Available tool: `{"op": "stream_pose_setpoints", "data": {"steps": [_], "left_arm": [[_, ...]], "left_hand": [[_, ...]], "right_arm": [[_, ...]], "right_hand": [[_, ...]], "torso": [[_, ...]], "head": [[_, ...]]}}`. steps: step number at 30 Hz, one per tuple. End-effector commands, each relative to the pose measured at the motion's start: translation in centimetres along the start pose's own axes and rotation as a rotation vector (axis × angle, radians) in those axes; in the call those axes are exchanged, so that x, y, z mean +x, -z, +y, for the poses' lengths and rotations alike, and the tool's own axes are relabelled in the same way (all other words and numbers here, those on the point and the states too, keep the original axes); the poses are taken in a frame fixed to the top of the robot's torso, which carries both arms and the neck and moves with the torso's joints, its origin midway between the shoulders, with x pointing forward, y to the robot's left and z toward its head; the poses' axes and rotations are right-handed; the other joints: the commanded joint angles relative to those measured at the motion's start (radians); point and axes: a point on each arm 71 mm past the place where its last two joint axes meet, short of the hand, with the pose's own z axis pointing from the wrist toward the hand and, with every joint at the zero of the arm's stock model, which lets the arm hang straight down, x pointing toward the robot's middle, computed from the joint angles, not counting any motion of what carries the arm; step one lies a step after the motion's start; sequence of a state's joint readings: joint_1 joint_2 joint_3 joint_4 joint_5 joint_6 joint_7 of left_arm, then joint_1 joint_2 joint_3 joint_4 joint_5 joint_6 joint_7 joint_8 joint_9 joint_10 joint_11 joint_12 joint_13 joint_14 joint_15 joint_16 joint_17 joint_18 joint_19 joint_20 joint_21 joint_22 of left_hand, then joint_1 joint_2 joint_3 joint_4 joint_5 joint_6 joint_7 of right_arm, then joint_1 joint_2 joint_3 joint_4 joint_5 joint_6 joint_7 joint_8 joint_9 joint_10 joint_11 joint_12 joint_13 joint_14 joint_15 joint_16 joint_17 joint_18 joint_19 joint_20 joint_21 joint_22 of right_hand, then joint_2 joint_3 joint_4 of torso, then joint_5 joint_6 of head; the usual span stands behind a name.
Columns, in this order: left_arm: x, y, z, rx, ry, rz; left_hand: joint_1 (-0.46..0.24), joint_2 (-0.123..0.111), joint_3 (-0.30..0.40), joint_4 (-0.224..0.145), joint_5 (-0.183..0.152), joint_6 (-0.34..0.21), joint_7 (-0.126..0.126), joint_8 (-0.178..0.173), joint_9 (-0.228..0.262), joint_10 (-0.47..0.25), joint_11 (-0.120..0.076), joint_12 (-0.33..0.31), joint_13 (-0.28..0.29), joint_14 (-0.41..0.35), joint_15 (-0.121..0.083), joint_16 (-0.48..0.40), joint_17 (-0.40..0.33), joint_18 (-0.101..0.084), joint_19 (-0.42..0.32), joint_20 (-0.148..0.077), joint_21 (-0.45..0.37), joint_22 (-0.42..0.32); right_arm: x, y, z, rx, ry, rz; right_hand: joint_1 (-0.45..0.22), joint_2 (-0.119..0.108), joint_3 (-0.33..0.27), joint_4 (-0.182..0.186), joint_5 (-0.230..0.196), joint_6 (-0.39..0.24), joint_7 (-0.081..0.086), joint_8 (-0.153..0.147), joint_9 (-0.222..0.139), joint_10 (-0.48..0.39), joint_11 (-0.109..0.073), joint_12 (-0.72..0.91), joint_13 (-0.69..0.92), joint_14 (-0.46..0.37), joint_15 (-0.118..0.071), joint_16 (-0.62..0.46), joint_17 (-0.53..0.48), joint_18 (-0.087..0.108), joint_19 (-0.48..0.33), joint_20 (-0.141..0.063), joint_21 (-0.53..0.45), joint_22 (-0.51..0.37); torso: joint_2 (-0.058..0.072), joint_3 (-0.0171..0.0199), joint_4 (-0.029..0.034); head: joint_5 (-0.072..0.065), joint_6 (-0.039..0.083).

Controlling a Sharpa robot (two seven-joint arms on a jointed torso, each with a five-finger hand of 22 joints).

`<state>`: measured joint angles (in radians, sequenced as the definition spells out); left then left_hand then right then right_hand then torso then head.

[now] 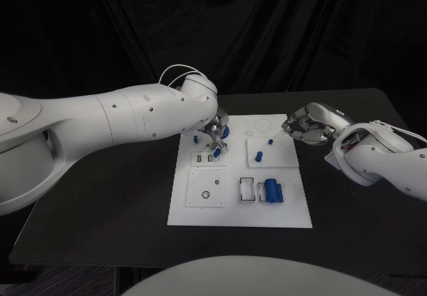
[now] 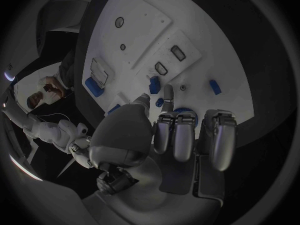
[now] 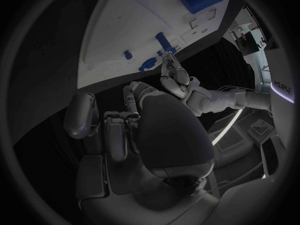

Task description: Assemble the parts on the task board

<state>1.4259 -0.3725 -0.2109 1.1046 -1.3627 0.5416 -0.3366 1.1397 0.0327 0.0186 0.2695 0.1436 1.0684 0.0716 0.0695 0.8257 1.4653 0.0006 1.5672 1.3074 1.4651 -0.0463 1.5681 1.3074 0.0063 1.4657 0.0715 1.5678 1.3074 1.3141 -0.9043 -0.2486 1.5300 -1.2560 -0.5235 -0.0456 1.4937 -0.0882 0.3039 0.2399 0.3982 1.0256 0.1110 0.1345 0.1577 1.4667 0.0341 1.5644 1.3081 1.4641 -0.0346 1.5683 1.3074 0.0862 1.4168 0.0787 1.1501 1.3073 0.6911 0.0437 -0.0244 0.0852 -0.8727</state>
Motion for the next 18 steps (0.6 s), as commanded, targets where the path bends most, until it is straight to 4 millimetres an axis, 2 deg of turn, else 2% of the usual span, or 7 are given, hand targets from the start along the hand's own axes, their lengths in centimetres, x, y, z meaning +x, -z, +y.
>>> {"op": "stream_pose_setpoints", "data": {"steps": [1,5,10,11,18], "left_arm": [[0.26,-0.07,-0.20,0.005,-0.012,0.023],[0.35,-0.10,-0.25,0.005,-0.015,0.031],[0.48,-0.19,-0.44,0.013,-0.016,0.035],[0.52,-0.21,-0.50,0.016,-0.016,0.035],[0.65,-0.20,-0.81,0.039,-0.014,0.024]], "left_hand": [[0.005,0.004,0.000,-0.008,0.010,0.005,0.001,-0.006,-0.006,0.106,0.005,0.004,0.263,0.106,0.008,0.003,0.263,-0.006,0.105,0.005,0.003,0.263],[0.025,0.004,0.008,-0.023,0.049,0.006,0.000,-0.005,-0.019,0.106,0.004,0.004,0.263,0.106,0.008,0.003,0.263,-0.006,0.105,0.005,0.003,0.263],[0.030,0.004,0.011,-0.027,0.060,0.006,0.000,-0.005,-0.023,0.106,0.004,0.004,0.263,0.106,0.007,0.003,0.263,-0.006,0.105,0.004,0.003,0.263],[0.045,0.006,0.020,-0.039,0.082,0.006,-0.002,-0.004,-0.029,0.106,0.003,0.004,0.263,0.106,0.006,0.003,0.263,-0.006,0.105,0.004,0.003,0.263],[0.072,0.009,0.048,-0.064,0.097,0.009,-0.006,-0.003,-0.038,0.106,-0.001,0.004,0.263,0.106,0.003,0.003,0.263,-0.006,0.105,0.001,0.003,0.263]], "right_arm": [[0.03,0.01,-0.08,0.009,0.000,-0.002],[0.03,0.00,-0.08,0.009,0.001,-0.002],[0.06,-0.03,-0.05,0.008,0.001,-0.001],[0.06,-0.04,-0.04,0.008,0.001,-0.001],[0.05,-0.01,-0.08,0.009,0.001,-0.001]], "right_hand": [[0.003,0.004,0.003,-0.005,0.004,0.009,0.001,0.000,0.001,0.096,-0.002,0.000,0.255,0.107,-0.001,0.003,0.263,-0.001,0.002,-0.007,0.006,0.150],[0.001,0.005,0.004,-0.006,0.004,0.010,0.001,-0.001,0.001,0.096,-0.002,-0.001,0.254,0.107,-0.002,0.002,0.263,-0.001,0.003,-0.007,0.006,0.150],[0.001,0.005,0.004,-0.006,0.004,0.010,0.001,-0.001,0.001,0.096,-0.002,-0.001,0.254,0.107,-0.002,0.002,0.263,-0.001,0.003,-0.007,0.006,0.150],[0.001,0.005,0.004,-0.006,0.004,0.010,0.001,-0.001,0.001,0.096,-0.002,-0.001,0.254,0.107,-0.002,0.002,0.263,-0.001,0.003,-0.007,0.006,0.150],[0.001,0.005,0.004,-0.006,0.004,0.010,0.001,-0.001,0.001,0.096,-0.002,-0.001,0.254,0.107,-0.002,0.002,0.263,-0.001,0.003,-0.007,0.006,0.150]], "torso": [[0.000,0.0010,-0.0009],[-0.001,0.0007,0.0005],[-0.001,0.0010,-0.0009],[-0.001,0.0007,-0.0010],[0.000,0.0003,-0.0009]], "head": [[0.000,0.000],[0.000,0.000],[0.003,0.000],[0.003,0.000],[0.001,0.000]]}}
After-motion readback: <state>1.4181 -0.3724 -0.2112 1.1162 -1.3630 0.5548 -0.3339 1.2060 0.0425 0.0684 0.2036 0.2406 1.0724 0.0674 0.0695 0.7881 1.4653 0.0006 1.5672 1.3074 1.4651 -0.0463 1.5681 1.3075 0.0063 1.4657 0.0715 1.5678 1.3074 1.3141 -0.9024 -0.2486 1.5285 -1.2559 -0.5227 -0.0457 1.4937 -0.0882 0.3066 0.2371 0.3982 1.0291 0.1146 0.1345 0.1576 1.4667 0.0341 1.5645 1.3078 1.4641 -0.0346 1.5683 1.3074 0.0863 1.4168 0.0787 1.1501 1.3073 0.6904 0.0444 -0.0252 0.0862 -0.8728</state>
